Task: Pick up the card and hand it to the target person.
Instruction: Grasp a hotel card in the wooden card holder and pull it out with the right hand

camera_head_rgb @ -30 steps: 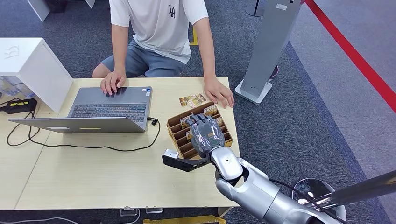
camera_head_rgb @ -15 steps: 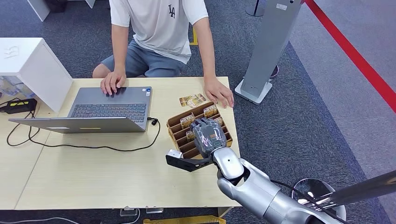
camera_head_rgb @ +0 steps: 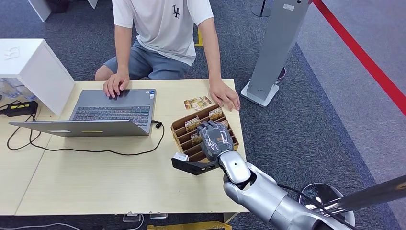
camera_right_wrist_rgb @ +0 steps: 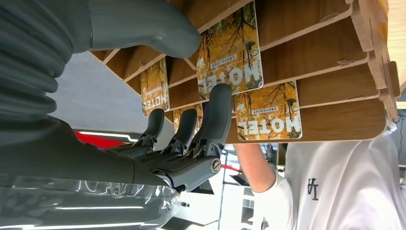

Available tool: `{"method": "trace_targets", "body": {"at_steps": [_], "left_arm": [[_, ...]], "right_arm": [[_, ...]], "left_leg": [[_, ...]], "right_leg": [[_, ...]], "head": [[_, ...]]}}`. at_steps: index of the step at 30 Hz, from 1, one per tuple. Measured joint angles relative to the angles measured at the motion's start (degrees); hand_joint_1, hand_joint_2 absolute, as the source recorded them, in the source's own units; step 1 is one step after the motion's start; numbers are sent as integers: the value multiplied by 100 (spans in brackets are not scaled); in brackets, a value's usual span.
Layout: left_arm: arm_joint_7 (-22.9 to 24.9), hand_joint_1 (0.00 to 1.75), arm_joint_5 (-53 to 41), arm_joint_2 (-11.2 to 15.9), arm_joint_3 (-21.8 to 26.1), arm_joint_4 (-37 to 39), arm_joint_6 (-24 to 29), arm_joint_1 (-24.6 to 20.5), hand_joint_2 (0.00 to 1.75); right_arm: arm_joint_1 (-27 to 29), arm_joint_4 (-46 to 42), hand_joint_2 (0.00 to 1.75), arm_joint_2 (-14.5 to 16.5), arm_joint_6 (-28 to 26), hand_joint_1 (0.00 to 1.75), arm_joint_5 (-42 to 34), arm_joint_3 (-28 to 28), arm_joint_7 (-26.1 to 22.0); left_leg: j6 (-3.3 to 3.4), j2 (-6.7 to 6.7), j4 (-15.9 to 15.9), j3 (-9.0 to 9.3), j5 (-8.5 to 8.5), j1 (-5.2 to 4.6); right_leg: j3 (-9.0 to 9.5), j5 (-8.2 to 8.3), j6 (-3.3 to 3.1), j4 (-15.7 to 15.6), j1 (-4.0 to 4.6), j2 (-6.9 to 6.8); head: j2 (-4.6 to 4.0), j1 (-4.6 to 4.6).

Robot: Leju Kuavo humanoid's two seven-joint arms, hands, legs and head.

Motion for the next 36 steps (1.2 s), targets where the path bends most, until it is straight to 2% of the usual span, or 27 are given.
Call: {"method": "trace_targets", "body": {"at_steps": [15, 36], "left_arm": [[-44, 0, 34, 0, 0, 0, 0, 15, 0], [9, 0, -6, 0, -2, 0, -7, 7, 0]], "right_arm": [[2, -408, 175, -64, 45, 73, 60, -134, 69], [10, -131, 175, -40, 90, 89, -30, -134, -83]], "left_leg": [[0, 0, 0, 1, 0, 0], [0, 0, 0, 0, 0, 0]], "right_leg": [[-1, 0, 0, 0, 0, 0], [-1, 0, 0, 0, 0, 0]], "head": [[0, 1], [0, -1]]}}
